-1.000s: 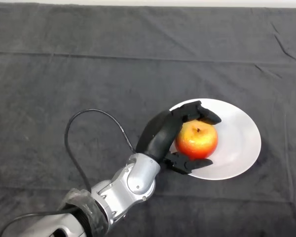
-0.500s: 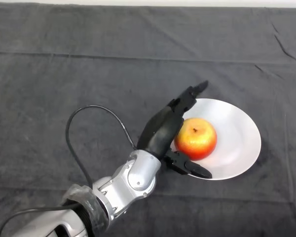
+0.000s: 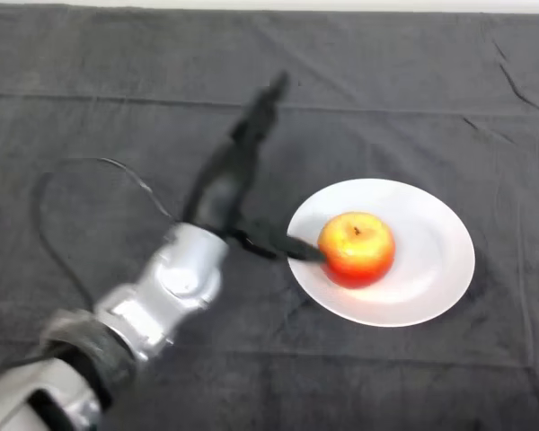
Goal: Move the apple to the plate
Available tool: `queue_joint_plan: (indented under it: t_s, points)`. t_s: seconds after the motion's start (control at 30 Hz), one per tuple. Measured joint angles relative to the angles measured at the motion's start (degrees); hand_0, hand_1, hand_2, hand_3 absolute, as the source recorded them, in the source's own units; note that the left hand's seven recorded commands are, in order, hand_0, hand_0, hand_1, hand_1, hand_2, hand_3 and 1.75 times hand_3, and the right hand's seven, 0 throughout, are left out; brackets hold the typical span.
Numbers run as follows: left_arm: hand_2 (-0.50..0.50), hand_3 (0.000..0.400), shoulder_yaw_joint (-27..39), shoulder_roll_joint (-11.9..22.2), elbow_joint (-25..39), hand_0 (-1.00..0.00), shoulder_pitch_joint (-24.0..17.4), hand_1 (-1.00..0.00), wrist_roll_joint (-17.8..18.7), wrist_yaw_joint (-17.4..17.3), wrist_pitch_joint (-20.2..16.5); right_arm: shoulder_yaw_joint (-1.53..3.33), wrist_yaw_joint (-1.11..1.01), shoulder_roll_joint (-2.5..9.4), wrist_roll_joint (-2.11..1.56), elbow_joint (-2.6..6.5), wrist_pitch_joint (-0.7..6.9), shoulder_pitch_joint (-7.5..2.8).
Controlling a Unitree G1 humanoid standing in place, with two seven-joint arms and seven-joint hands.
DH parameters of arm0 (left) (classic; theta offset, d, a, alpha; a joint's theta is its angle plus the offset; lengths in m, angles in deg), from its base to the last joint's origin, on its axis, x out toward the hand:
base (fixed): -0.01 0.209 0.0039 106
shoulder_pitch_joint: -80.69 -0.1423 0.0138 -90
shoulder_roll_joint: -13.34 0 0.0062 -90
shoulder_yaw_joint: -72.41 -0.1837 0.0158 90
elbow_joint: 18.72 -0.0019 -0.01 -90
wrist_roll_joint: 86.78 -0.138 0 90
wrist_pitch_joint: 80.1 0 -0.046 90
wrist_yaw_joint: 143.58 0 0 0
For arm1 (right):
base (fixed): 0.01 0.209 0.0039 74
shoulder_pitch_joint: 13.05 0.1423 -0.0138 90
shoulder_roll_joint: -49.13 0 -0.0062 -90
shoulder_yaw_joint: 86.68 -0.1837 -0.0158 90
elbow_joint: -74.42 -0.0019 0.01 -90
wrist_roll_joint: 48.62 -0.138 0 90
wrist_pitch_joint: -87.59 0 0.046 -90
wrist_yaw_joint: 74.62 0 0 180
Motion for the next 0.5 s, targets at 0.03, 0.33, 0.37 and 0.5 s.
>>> queue_joint_plan:
  t_s: [0.03,0.33,0.37,0.5]
  points:
    - [0.0,0.0,1.0,0.7,1.2,0.0,-0.3,0.0,0.0,0.6,0.0,0.0,0.0,0.0,0.0,0.0,0.0,0.0]
    - [0.0,0.0,12.0,6.8,13.9,0.0,-12.1,0.0,-0.1,6.9,0.2,0.09,0.0,0.01,0.01,0.0,0.02,0.0]
    - [0.0,0.0,13.7,7.5,15.0,0.0,-14.6,0.0,-0.1,7.8,0.7,0.11,0.0,0.0,0.0,0.0,0.01,0.01]
    - [0.0,0.0,19.3,8.9,16.7,0.0,-21.9,0.0,-0.2,10.8,3.2,0.03,0.0,0.01,0.0,0.0,-0.04,0.0]
